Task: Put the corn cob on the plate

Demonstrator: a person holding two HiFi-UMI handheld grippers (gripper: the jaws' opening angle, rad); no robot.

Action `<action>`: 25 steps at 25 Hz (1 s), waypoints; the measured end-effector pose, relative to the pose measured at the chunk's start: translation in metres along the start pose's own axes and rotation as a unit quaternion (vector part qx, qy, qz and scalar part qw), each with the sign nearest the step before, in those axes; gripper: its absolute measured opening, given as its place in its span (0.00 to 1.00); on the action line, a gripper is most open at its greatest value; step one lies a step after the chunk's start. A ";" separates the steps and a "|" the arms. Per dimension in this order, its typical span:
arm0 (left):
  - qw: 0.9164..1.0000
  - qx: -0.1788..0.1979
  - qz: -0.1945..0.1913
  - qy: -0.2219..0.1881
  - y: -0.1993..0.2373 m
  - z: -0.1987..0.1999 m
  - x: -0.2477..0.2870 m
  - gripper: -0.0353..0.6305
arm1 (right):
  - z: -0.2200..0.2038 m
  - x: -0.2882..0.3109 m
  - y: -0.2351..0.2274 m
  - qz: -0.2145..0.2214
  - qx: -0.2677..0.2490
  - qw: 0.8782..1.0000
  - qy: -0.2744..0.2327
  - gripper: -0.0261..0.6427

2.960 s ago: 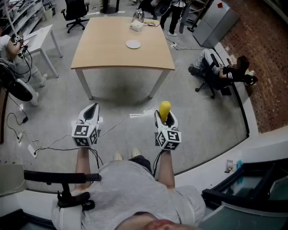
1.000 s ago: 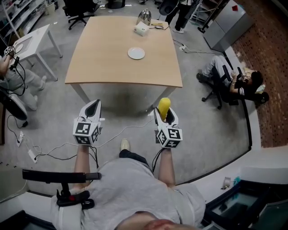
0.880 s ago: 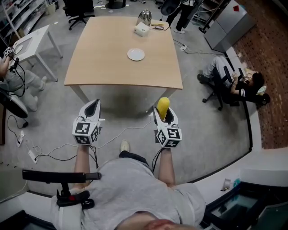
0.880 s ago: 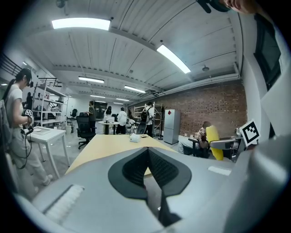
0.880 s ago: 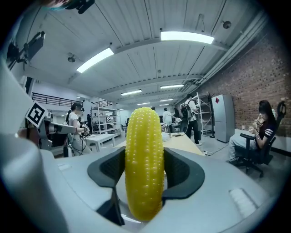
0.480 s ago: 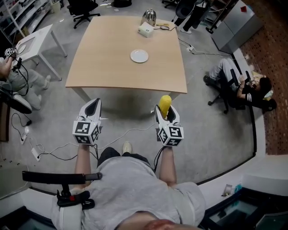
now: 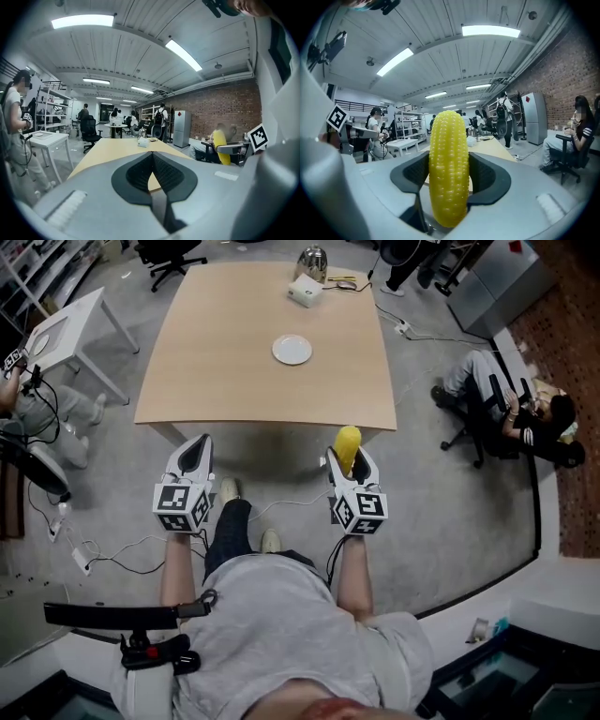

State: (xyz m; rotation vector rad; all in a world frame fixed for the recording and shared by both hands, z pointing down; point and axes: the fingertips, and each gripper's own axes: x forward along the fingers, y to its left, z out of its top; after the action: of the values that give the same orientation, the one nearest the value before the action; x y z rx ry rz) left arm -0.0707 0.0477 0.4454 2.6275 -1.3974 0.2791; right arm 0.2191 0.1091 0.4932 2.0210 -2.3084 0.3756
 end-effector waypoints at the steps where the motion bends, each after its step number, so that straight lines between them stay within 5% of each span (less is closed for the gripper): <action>1: 1.000 0.000 -0.002 0.000 0.002 0.001 0.006 0.08 | 0.001 0.004 -0.002 -0.002 0.001 1.000 -0.001 0.42; 25: 0.994 0.018 -0.104 0.036 0.093 0.040 0.217 0.08 | 0.028 0.183 -0.036 -0.075 0.029 0.997 0.016 0.42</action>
State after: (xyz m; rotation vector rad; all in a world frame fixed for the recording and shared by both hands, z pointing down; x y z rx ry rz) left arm -0.0252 -0.1866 0.4622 2.7339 -1.0959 0.3709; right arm 0.2310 -0.0789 0.5071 2.1816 -2.1341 0.4677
